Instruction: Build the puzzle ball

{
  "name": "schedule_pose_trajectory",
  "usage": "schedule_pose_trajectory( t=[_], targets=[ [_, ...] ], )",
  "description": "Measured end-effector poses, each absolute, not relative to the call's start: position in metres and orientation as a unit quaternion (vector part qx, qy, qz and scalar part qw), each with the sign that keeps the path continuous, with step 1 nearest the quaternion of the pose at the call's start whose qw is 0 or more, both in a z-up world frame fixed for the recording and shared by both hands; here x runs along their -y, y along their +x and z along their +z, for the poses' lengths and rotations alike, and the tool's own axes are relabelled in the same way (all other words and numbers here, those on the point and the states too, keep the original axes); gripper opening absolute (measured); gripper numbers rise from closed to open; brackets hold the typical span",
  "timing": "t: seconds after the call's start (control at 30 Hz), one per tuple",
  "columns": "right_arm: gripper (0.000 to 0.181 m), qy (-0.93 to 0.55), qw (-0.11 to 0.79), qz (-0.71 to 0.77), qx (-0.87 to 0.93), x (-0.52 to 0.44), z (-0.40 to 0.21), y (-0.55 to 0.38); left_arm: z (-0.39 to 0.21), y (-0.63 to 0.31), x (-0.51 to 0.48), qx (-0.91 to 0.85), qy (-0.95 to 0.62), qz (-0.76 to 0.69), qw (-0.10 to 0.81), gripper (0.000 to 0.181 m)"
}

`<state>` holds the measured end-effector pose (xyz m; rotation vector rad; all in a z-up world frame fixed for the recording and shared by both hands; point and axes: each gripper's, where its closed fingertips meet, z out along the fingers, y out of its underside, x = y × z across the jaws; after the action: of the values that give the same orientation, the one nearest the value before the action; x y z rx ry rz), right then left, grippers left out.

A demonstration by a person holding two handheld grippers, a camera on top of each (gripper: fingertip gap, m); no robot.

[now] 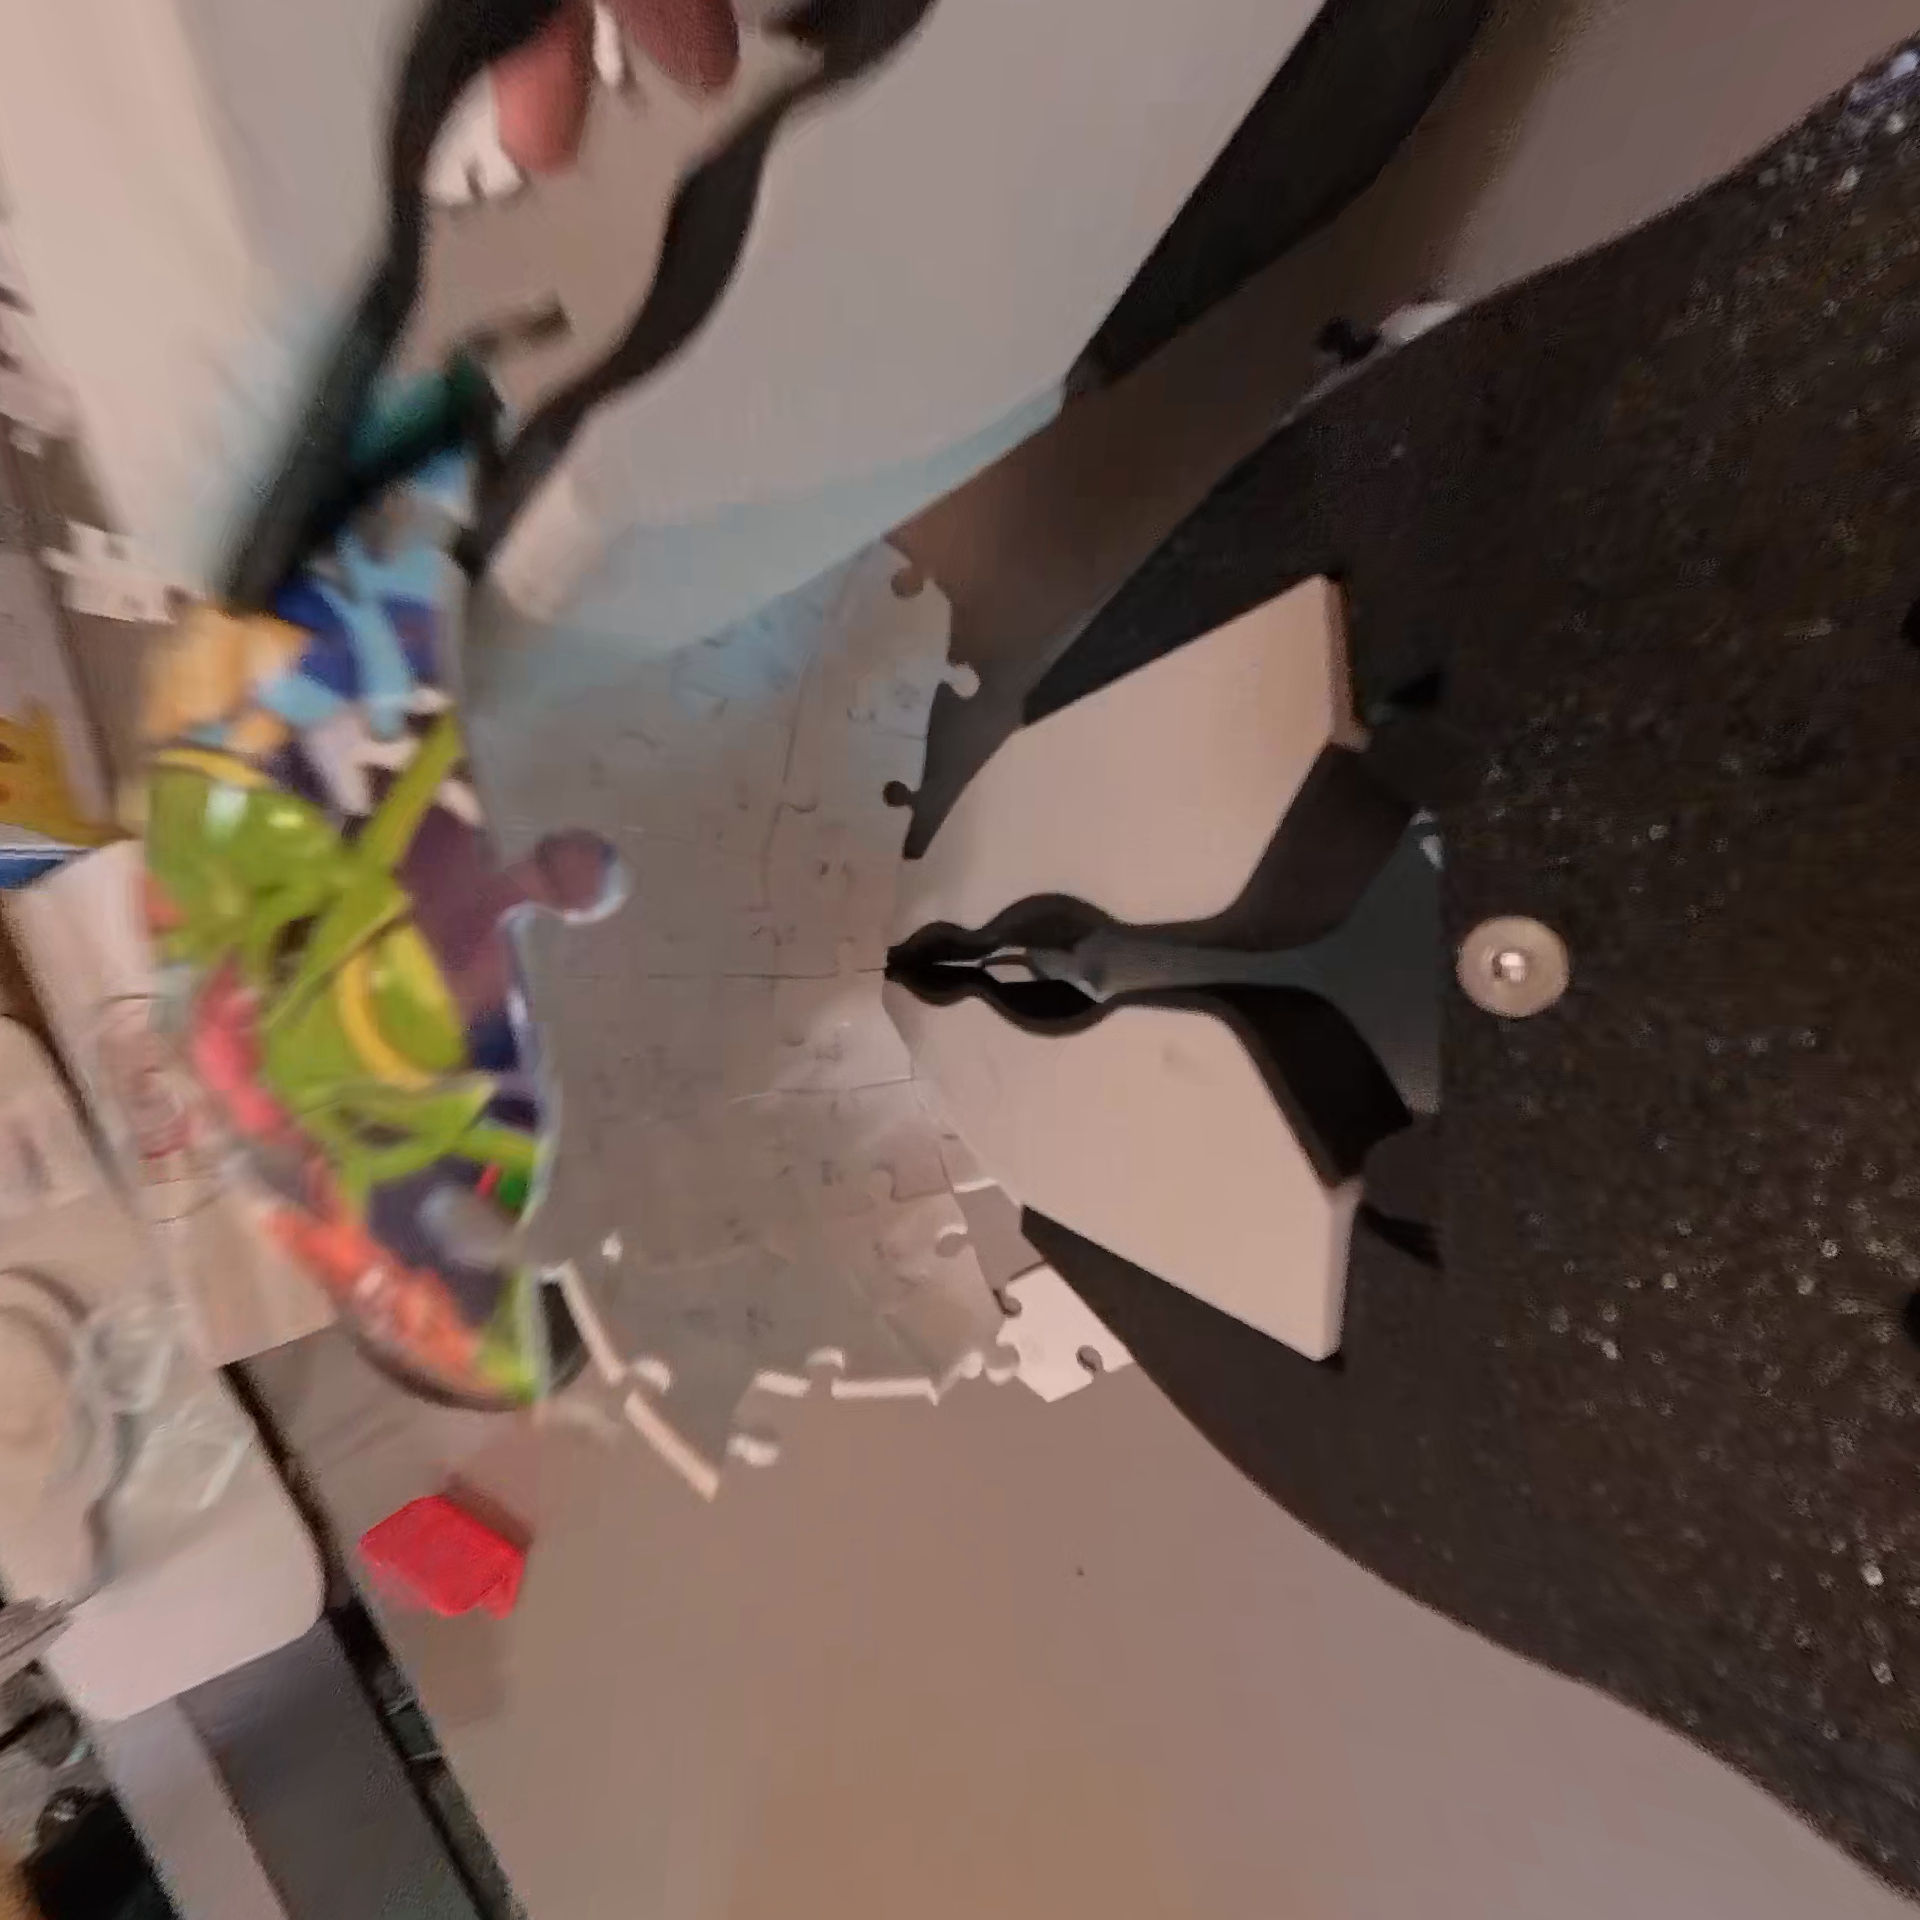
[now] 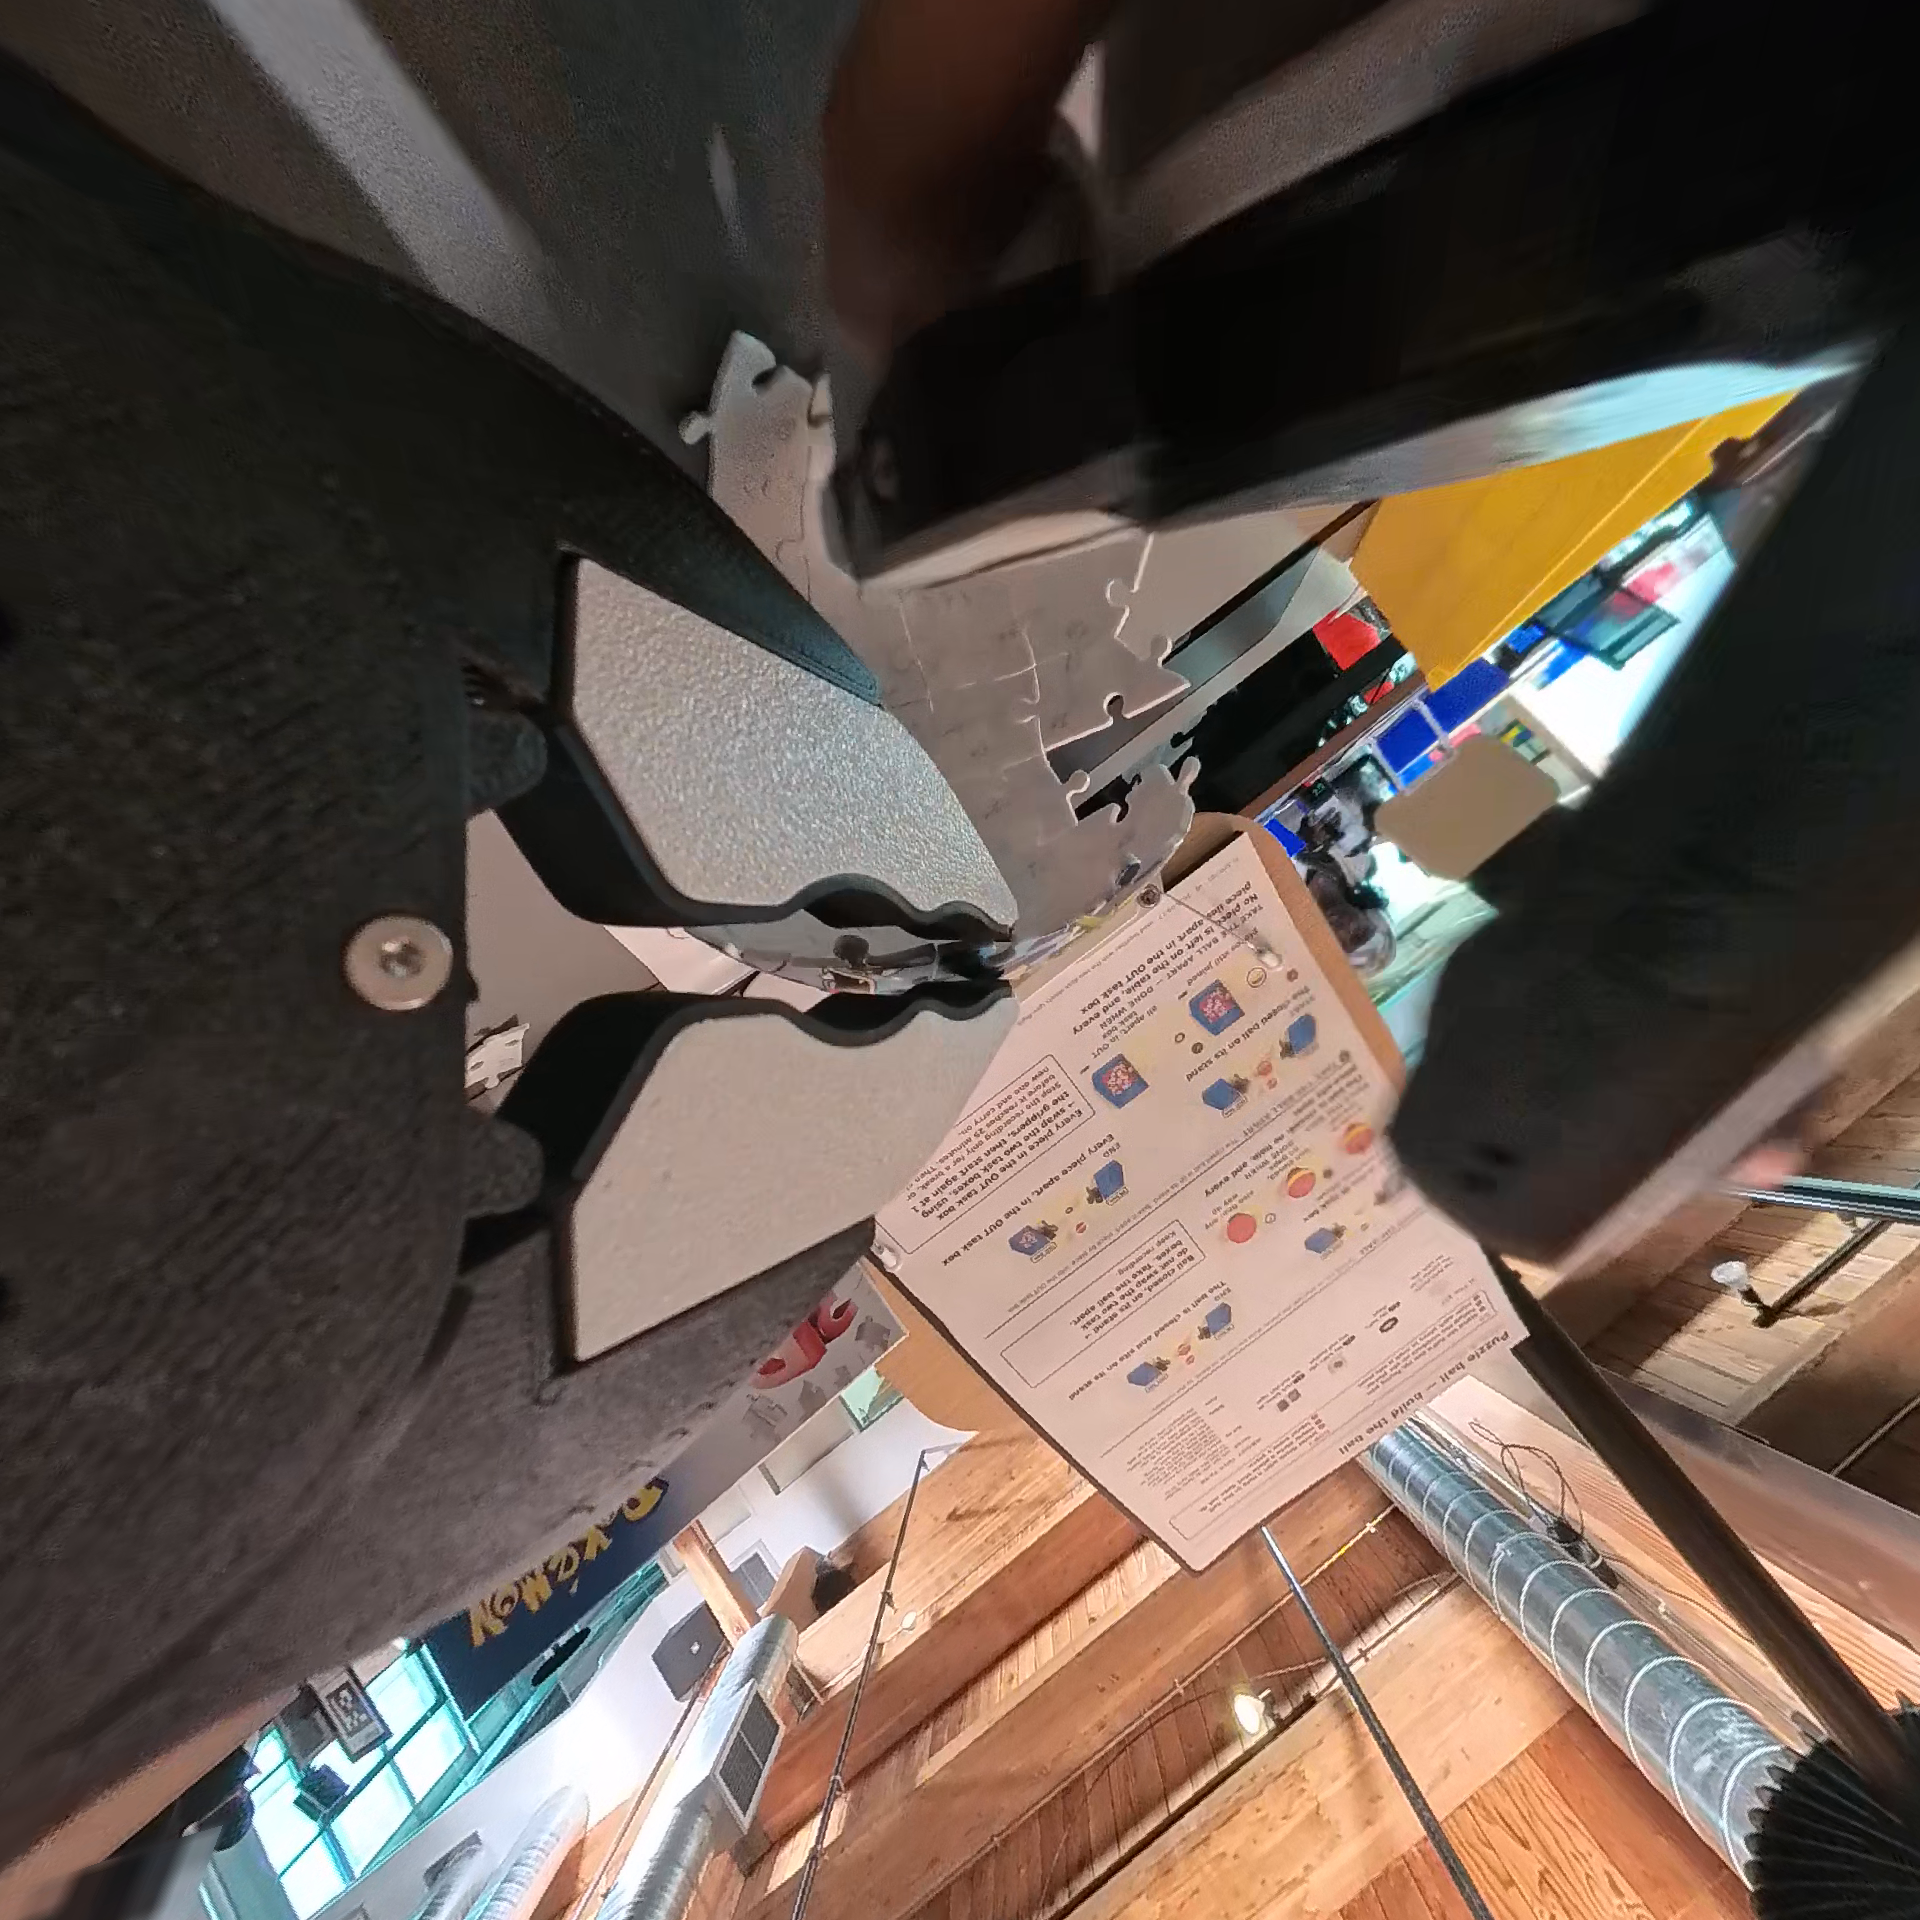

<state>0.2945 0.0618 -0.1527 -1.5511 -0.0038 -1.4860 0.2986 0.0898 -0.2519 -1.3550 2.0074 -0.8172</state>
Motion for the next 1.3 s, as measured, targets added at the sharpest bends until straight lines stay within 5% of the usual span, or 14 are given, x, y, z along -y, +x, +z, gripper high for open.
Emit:
schedule_pose_trajectory(
  t=[0.27, 1.3],
  targets=[
    [0.007, -0.635, 0.477, -0.607, 0.002, -0.062, -0.153, 0.295, -0.213, 0.287, -0.125, -0.73, -0.515, -0.322, 0.313, 0.0],
    [0.008, -0.631, 0.478, -0.607, 0.071, -0.088, -0.152, 0.283, -0.269, 0.295, -0.094, -0.823, -0.399, -0.291, 0.28, 0.0]
  ],
)
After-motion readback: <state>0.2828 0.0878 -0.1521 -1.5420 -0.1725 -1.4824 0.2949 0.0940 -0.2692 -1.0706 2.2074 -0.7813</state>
